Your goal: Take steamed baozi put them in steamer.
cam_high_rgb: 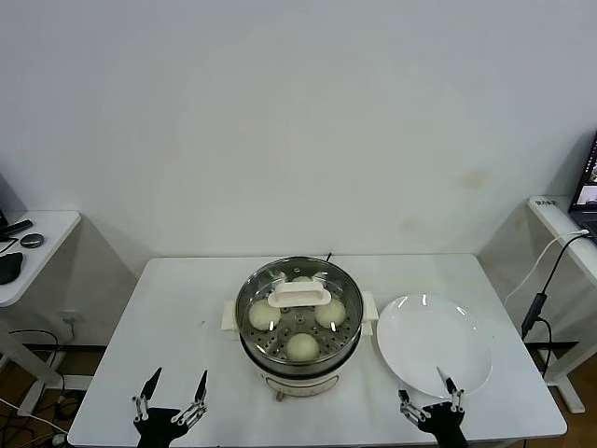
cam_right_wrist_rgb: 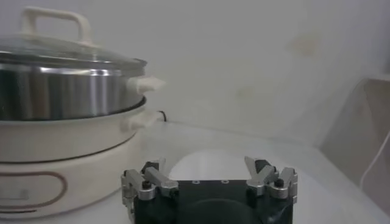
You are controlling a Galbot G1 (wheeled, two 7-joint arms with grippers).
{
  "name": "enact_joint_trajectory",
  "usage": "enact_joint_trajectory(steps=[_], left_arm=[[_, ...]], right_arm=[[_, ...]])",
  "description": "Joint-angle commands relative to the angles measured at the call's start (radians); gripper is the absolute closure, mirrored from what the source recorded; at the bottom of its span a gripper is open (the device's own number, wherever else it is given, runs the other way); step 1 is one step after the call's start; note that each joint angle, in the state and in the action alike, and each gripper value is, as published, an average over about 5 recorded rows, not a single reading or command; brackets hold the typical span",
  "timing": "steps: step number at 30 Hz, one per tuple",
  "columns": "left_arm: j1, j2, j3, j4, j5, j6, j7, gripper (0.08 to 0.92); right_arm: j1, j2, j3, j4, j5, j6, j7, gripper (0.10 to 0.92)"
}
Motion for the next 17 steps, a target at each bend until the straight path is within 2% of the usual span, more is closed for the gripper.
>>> enact_joint_trajectory(steps=[1,17], left_arm=[[0.058,-0.013,-0.037,0.101,-0.101,-0.117,0.017,0.177],[0.037,-0.009,-0.016,0.127,-0.077,-0.082,0.046,0.177]], right_arm=[[-0.043,-0.014,-0.022,0.025,0.025,-0.005,0.003,0.203],[-0.04,-0.002,-0.037,0.017,0.014,-0.003,0.004,0.203]])
